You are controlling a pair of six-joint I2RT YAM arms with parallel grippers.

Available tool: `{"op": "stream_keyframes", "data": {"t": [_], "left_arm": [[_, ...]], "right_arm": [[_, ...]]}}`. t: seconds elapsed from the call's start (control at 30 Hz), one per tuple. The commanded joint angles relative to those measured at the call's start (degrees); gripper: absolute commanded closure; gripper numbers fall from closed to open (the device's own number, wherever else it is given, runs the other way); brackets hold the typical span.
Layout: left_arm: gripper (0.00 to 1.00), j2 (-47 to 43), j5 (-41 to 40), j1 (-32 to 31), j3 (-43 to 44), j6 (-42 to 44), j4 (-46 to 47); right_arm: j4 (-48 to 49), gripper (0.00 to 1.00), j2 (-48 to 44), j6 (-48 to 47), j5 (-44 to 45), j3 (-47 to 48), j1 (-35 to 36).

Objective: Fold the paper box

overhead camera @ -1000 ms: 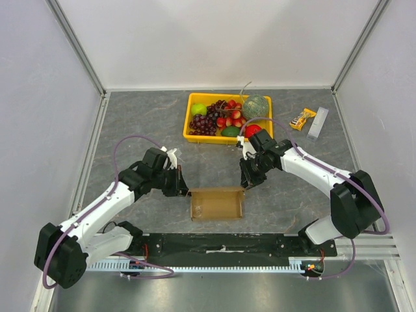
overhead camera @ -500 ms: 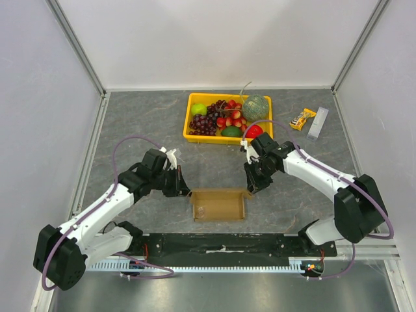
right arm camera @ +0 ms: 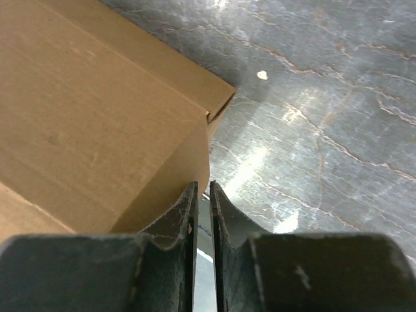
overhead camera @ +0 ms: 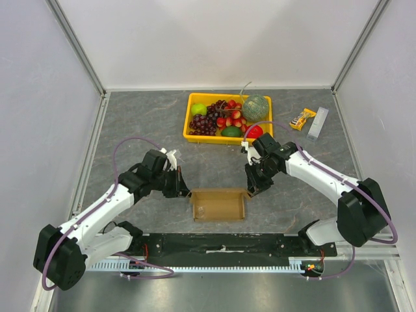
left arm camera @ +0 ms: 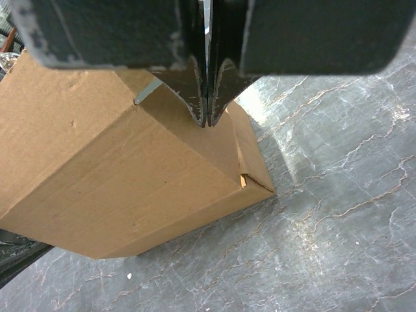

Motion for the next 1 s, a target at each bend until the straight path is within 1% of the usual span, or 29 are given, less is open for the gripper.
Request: {"op": "stream_keyframes", "data": {"t": [0.0, 0.2, 0.47, 0.67, 0.97], "left_arm": [[0.98, -0.26, 2.44, -0.15, -0.32, -0.30, 1.85], [0.98, -0.17, 4.47, -0.24, -1.64, -0.92, 3.96], [0.98, -0.96, 5.35, -0.33, -3.14, -1.27, 5.02], [0.98, -1.84, 5.26, -0.41, -4.19, -1.36, 5.11], [0.98, -3.33, 4.21, -0.85, -6.21, -1.88, 4.58]], "right_arm": [[3.72, 0.82, -1.43, 1.79, -5.66, -0.60, 0.29], [8.02, 0.84, -1.43, 4.51, -10.23, -1.91, 0.29], [12.51, 0.84, -2.22, 6.71, -12.43, -5.08, 0.38], [14.80, 0.85, -3.01, 7.24, -10.68, -6.48, 0.38], [14.54, 0.87, -5.38, 5.92, -5.23, -8.68, 0.46]]}}
